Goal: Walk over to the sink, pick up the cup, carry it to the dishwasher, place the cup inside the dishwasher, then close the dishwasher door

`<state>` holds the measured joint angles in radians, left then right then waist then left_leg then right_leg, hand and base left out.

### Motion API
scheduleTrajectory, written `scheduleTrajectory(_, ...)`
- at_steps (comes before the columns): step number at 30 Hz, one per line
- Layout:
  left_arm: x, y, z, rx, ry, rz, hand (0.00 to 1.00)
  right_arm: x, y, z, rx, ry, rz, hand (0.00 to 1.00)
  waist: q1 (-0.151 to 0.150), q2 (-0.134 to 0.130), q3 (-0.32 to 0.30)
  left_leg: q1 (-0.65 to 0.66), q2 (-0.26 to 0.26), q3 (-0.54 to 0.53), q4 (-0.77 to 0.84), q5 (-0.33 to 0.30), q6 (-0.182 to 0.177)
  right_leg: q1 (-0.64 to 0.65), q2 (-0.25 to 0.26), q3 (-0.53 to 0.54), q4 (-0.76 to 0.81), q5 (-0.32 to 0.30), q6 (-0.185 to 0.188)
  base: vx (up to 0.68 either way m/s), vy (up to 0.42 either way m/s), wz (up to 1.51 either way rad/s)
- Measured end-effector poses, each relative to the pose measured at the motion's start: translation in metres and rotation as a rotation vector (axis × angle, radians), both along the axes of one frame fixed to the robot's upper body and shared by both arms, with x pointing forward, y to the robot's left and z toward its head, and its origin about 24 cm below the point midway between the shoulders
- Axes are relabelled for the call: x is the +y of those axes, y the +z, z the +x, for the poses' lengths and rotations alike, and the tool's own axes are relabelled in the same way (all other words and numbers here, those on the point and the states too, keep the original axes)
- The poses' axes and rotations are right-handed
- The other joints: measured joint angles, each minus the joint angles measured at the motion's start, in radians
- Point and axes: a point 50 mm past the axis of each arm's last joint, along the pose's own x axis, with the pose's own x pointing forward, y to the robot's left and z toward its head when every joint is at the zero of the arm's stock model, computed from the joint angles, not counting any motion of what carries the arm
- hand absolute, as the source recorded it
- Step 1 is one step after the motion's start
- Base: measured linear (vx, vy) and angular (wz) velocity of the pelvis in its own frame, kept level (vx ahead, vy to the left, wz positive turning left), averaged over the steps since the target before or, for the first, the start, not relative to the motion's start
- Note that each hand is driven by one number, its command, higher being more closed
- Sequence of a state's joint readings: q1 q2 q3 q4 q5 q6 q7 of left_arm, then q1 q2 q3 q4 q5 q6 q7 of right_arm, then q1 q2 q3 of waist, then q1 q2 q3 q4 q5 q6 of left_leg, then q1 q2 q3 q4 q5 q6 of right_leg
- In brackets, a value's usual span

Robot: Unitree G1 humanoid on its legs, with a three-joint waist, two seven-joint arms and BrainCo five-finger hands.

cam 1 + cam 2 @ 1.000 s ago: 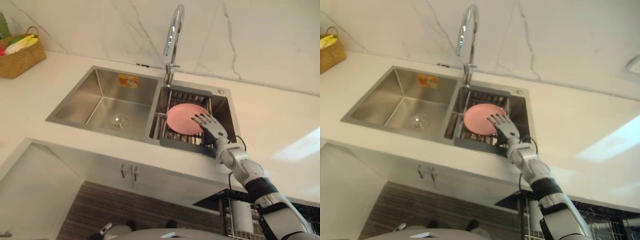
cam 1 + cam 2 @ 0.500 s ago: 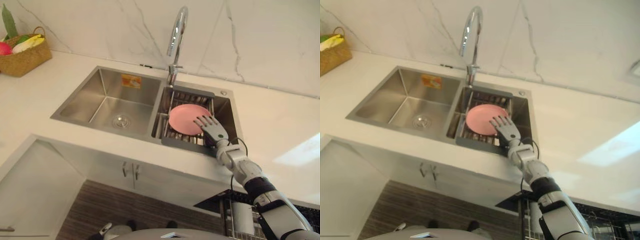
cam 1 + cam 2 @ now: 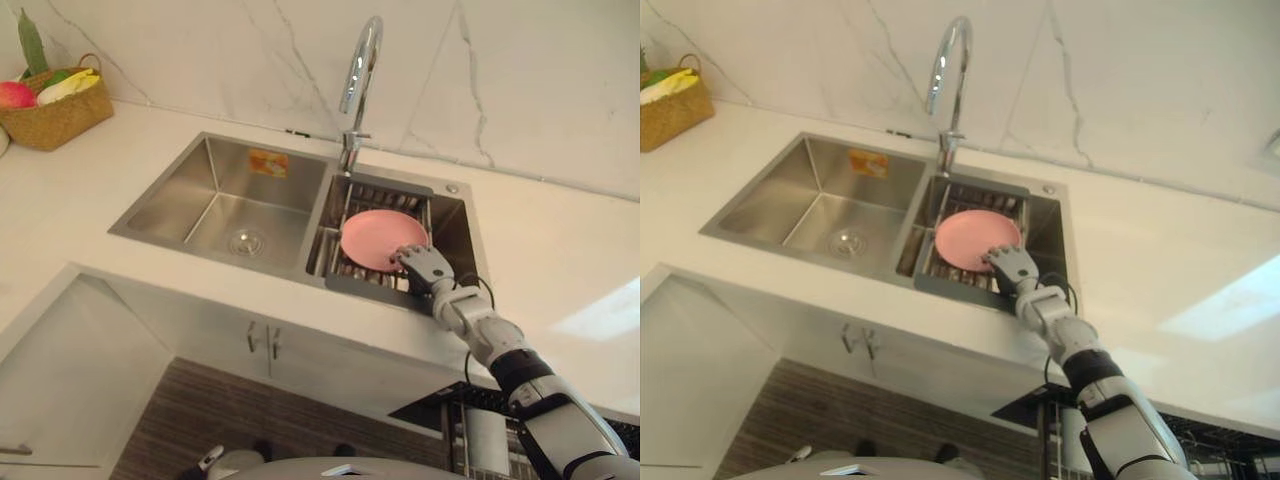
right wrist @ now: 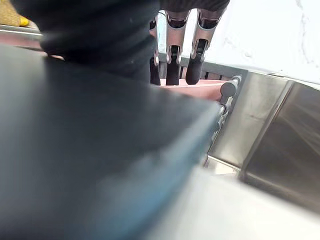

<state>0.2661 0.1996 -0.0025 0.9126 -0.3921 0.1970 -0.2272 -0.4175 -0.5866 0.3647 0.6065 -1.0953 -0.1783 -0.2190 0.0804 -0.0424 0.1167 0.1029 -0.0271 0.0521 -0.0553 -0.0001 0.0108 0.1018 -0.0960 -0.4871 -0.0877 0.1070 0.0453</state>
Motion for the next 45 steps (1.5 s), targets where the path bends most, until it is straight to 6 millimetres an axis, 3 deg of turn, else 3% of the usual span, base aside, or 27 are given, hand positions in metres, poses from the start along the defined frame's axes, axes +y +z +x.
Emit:
scheduleTrajectory(21, -0.001, 0.000, 0.001, -0.008, -0.003, 0.001, 0.00, 0.005, 0.005, 0.001, -0.012, 0.075, 0.001, 1.00, -0.003, 0.006, 0.010, 0.003, 0.002, 0.010, 0.001, -0.005, 0.001, 0.000, 0.003, 0.011, 0.000, -0.002, 0.001, 0.02, 0.016, -0.01)
scheduleTrajectory(27, -0.003, 0.001, 0.004, -0.021, -0.004, -0.004, 0.00, 0.017, 0.031, 0.003, -0.205, 0.152, 0.070, 1.00, -0.007, 0.021, 0.022, 0.007, 0.011, 0.032, 0.003, -0.013, -0.001, -0.007, 0.012, 0.037, 0.000, -0.003, -0.002, 0.04, 0.013, -0.12)
scheduleTrajectory(34, -0.005, 0.001, 0.003, -0.026, -0.001, -0.007, 0.00, 0.010, 0.061, 0.007, -0.366, 0.206, 0.053, 1.00, -0.009, 0.021, 0.022, 0.015, 0.017, 0.035, 0.004, -0.010, 0.002, -0.012, 0.019, 0.042, 0.006, 0.001, -0.008, 0.08, 0.013, -0.03)
scheduleTrajectory(41, -0.005, 0.001, 0.001, -0.025, -0.001, -0.005, 0.00, 0.027, 0.099, 0.003, -0.567, 0.328, 0.114, 1.00, -0.022, 0.020, 0.021, 0.020, 0.015, 0.046, 0.003, -0.013, 0.001, -0.013, 0.019, 0.058, 0.000, 0.001, -0.008, 0.03, 0.017, -0.04)
scheduleTrajectory(45, -0.005, 0.001, 0.001, -0.025, -0.001, -0.005, 0.00, 0.023, 0.106, 0.004, -0.590, 0.311, 0.122, 1.00, -0.020, 0.017, 0.020, 0.020, 0.016, 0.058, 0.001, -0.017, -0.003, -0.018, 0.020, 0.069, 0.000, 0.004, -0.012, -0.01, 0.026, -0.07)
